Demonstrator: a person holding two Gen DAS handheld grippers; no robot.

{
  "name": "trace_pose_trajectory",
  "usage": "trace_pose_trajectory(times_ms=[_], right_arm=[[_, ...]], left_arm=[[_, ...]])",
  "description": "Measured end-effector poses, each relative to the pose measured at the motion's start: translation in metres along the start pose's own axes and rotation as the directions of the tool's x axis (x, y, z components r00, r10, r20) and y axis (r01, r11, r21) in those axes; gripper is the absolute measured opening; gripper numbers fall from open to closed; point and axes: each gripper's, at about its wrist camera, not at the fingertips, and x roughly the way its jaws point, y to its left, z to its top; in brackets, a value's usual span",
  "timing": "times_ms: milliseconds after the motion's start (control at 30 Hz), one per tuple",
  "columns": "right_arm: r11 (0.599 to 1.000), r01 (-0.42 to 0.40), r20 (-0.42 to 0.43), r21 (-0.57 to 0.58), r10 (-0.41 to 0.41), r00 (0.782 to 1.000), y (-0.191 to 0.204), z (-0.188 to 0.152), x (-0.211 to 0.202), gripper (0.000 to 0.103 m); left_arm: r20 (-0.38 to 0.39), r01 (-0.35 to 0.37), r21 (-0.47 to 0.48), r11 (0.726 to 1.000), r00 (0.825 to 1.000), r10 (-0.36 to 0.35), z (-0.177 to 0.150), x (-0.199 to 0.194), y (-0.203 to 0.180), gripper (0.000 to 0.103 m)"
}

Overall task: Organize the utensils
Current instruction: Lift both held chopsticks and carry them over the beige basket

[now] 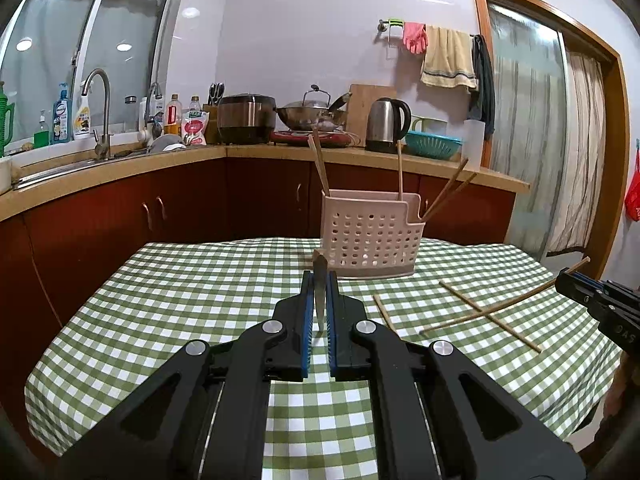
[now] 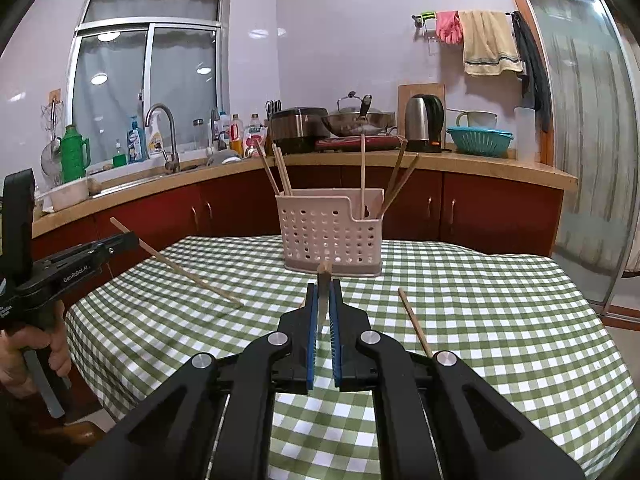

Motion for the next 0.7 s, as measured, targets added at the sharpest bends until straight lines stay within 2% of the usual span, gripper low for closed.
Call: trace_pose_trajectory(times_ms=[467, 700], right_arm=[[1.0, -0.013, 0.033, -0.005, 0.013, 0.999, -0.006, 0.024, 0.008, 0.006], [1.0, -0.019, 0.055, -0.013, 0.019, 0.998, -0.005, 0.04, 0.011, 0.006]], left_arm=[[0.03, 0.043, -0.033, 0.999, 0.999, -0.042, 0.028, 0.009, 0.007, 0.006], [0.066, 0.064, -0.021, 0.998, 0.996, -0.062, 0.046, 0.013, 0.002, 0.006]])
